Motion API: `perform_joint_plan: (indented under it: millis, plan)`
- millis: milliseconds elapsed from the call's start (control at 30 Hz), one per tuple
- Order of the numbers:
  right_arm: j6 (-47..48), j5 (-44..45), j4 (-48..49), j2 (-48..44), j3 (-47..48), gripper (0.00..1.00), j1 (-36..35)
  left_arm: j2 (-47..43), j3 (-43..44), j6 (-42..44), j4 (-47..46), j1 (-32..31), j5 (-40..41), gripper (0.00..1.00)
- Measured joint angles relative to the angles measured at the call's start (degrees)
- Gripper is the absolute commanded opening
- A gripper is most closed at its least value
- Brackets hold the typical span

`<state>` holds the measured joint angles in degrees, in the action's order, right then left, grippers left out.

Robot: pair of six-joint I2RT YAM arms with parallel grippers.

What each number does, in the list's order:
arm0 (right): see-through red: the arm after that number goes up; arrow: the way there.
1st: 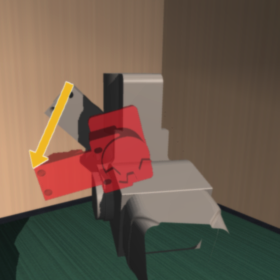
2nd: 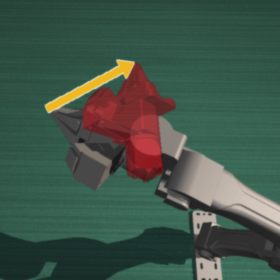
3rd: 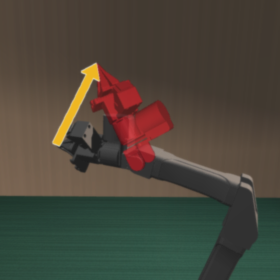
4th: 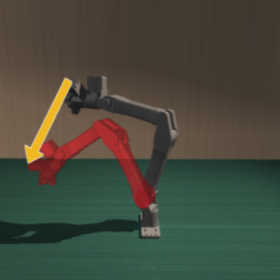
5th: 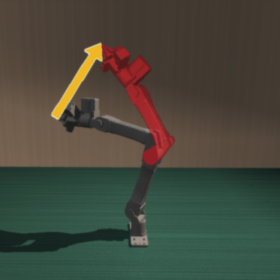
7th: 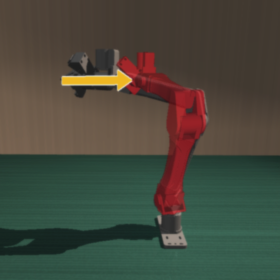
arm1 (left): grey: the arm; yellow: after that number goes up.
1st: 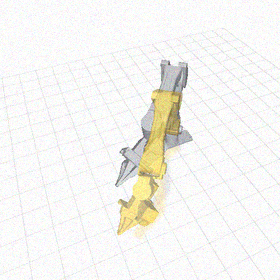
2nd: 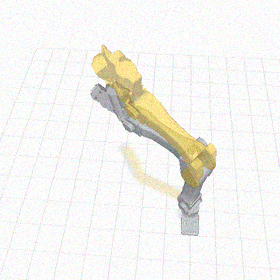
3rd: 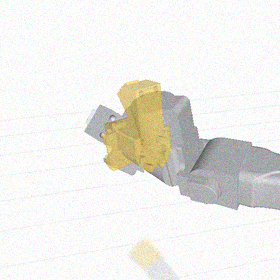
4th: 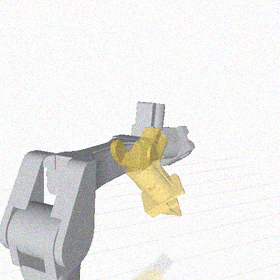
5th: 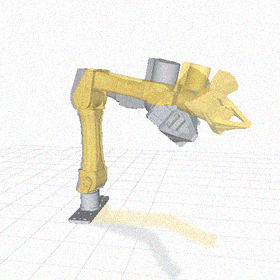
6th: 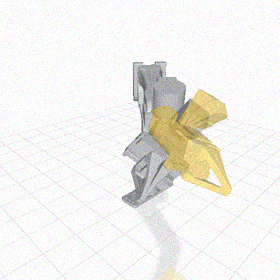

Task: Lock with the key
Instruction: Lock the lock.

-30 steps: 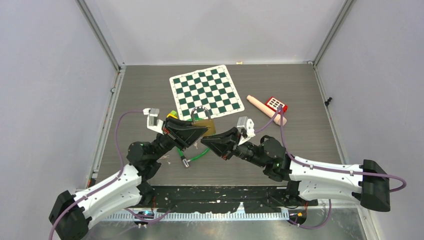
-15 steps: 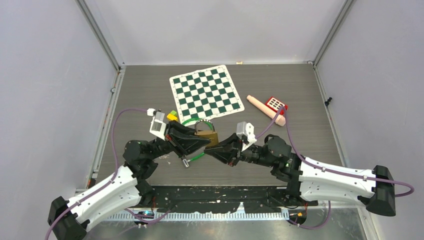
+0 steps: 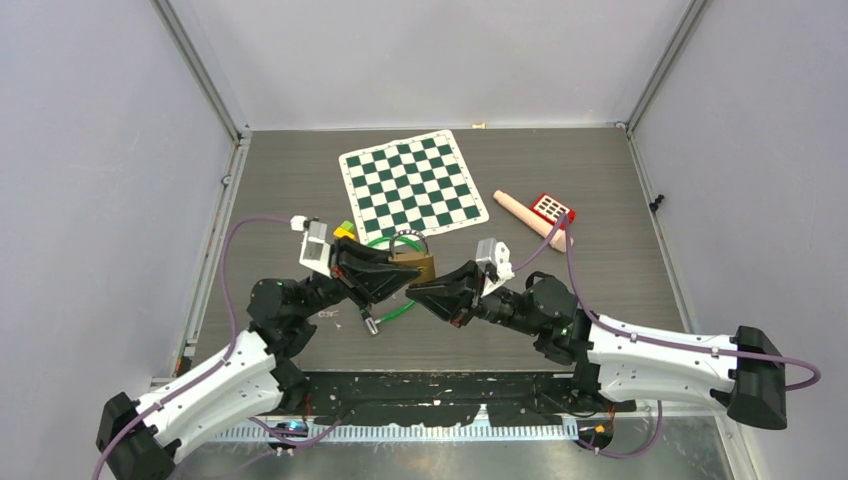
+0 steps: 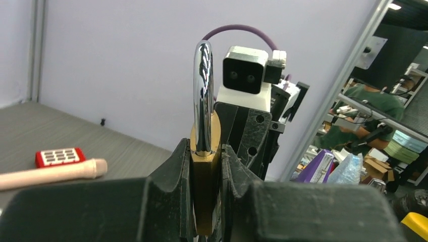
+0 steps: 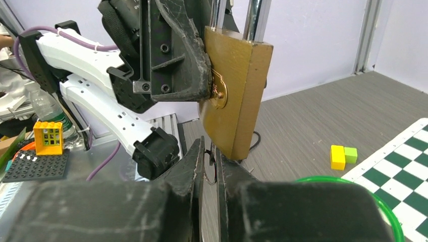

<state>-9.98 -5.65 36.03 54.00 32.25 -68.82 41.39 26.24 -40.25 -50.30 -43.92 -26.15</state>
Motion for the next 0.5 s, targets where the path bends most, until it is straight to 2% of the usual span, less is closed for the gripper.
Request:
perform_joint_plan:
  millis: [200,500]
  plan:
    - [-2.4,-0.66,1.66,0.04,-3.52,0.05,2.99,0.66,0.0,-0.39,7.76,3.3,-1.42,0.0]
    - [-6.91,-1.7,6.01,7.21,-2.58,0.05,8.76,10.69,0.96,-8.2,1.55,11.96,-6.71,0.0]
